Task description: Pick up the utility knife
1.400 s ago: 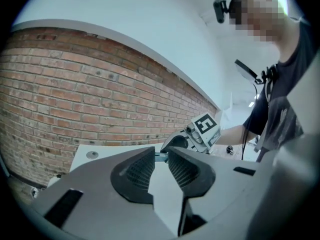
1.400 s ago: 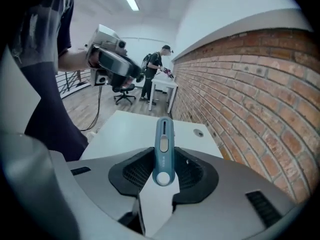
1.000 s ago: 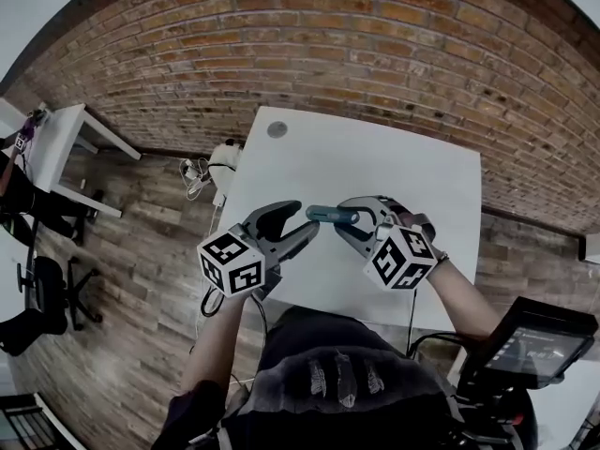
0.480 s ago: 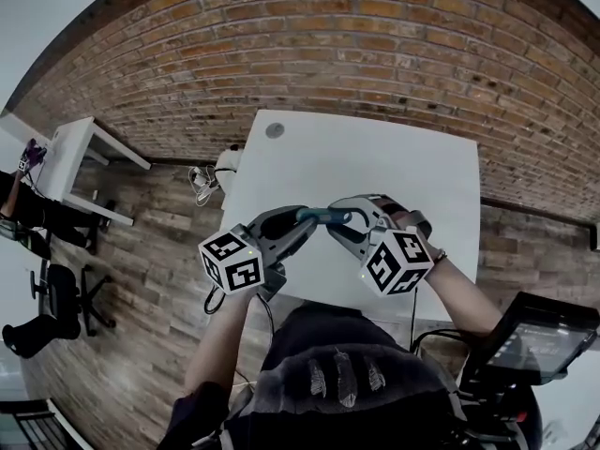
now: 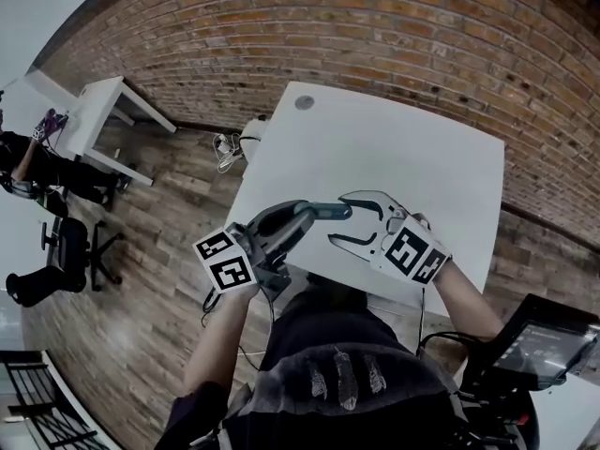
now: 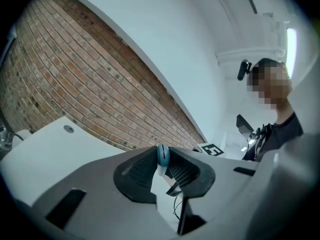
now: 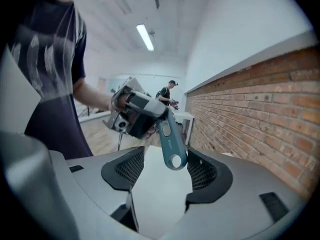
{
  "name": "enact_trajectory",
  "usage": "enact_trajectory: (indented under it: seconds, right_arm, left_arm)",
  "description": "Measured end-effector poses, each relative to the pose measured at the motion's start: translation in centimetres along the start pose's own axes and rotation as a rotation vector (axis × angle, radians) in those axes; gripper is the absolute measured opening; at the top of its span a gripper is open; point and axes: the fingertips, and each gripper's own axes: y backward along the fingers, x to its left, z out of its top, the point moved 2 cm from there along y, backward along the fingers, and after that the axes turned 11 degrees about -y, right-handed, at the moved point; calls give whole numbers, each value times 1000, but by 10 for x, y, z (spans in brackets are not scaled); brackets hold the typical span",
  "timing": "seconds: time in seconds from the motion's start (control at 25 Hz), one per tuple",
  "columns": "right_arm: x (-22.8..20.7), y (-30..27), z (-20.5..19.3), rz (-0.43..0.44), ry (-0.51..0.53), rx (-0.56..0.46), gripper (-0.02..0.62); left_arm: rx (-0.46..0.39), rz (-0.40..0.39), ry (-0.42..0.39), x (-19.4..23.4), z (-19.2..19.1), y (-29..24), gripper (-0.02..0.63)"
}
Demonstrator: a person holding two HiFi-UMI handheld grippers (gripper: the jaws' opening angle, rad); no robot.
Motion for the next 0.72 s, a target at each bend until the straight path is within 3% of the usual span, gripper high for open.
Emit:
enact_trajectory:
  seconds: [0.36,0.48,0.72]
  right_arm:
    - [10,-5,33,350,-677,-285,248]
    - [15,-17,49,429,-779,-351,247]
    - [32,-65,75,460,-852,-380,245]
  left_arm:
    - [-158,-78,-20,-10,25,44,63]
    - [-193,-97,-15,-5,28,59,63]
    - [-226,-131,-3,15,36,106,63]
